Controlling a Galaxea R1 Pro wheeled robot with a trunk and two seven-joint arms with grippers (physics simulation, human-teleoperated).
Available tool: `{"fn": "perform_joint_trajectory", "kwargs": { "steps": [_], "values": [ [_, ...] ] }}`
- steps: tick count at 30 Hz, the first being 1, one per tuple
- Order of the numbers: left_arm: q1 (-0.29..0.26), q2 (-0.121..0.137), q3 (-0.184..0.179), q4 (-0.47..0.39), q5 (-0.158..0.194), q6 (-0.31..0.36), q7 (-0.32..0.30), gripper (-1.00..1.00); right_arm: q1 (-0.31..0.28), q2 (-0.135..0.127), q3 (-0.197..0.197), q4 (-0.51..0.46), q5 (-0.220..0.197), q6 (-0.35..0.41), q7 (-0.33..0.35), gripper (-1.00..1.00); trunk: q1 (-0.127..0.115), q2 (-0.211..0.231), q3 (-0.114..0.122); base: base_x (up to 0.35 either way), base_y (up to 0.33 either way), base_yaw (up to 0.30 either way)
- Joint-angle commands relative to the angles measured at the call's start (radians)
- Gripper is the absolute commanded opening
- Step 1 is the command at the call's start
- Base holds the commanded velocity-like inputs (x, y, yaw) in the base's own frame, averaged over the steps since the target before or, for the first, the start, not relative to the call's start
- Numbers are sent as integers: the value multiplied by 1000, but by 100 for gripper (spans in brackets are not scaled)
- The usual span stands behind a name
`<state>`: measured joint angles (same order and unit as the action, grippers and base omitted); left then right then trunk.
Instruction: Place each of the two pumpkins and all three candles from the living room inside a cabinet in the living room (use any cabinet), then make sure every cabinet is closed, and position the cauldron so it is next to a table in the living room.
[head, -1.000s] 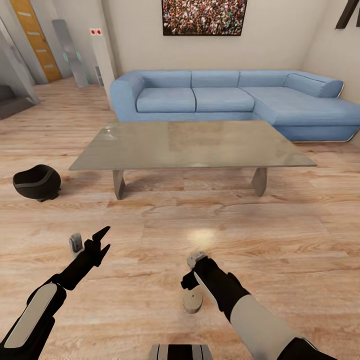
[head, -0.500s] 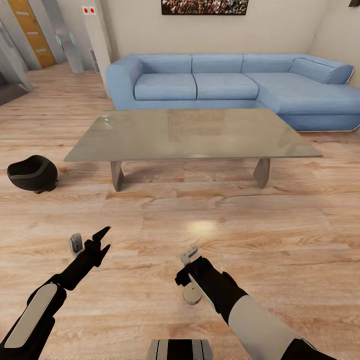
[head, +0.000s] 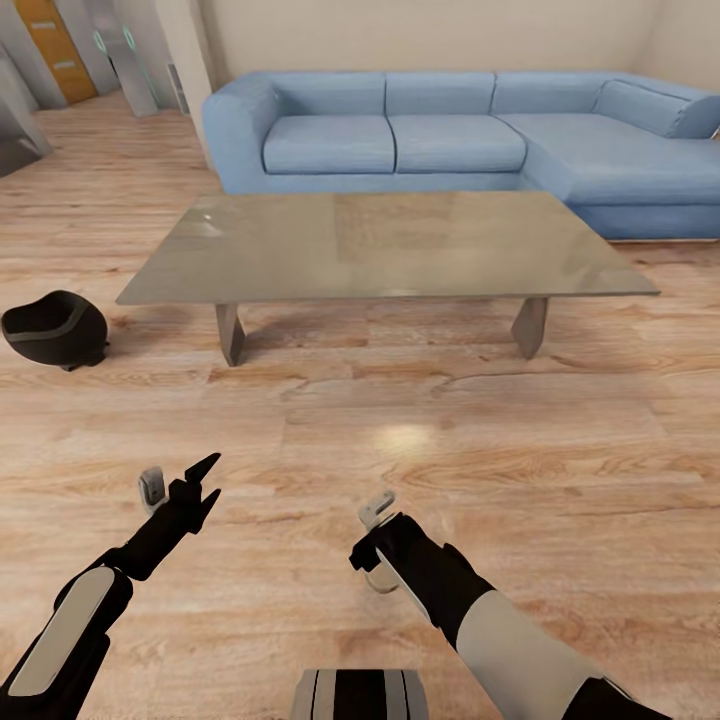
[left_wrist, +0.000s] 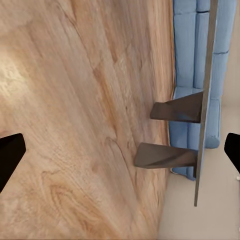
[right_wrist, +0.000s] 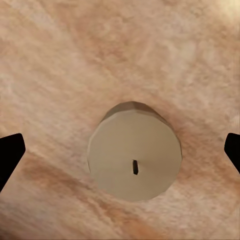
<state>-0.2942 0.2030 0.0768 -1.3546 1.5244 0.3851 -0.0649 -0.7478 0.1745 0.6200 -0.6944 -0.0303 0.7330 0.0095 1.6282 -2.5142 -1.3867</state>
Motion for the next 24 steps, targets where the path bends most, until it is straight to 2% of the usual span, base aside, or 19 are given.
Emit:
{"fn": "perform_joint_trajectory", "kwargs": {
  "steps": [1, 4, 8, 11, 13, 19, 24],
  "values": [
    [0, 0, 1, 0, 7, 6, -1, 100, -1, 0, 1, -1, -2, 4, 0, 100, 0, -1, -5, 0, 0, 0],
    [0, 0, 1, 1, 7, 6, -1, 100, -1, 0, 1, -2, -2, 5, 0, 100, 2, -1, -16, 0, 0, 0],
    [0, 0, 1, 2, 7, 6, -1, 100, -1, 0, 1, -2, -2, 5, -5, 100, 2, -1, -16, 0, 0, 0],
    [0, 0, 1, 2, 7, 6, -1, 100, -1, 0, 1, -2, -8, 5, -82, 100, 2, -1, -20, 0, 0, 0],
    [0, 0, 1, 2, 7, 6, -1, 100, -1, 0, 1, -2, -10, 5, -100, 100, 3, -2, -28, 0, 0, 0],
    [0, 0, 1, 2, 6, 6, -1, 100, -1, 0, 1, -2, -11, 3, -107, 100, 3, -2, -32, 0, 0, 0],
    [0, 0, 1, 2, 6, 6, -1, 100, -1, 0, 1, -2, -11, 3, -106, 100, 6, -3, -51, 0, 0, 0]
  ]
}}
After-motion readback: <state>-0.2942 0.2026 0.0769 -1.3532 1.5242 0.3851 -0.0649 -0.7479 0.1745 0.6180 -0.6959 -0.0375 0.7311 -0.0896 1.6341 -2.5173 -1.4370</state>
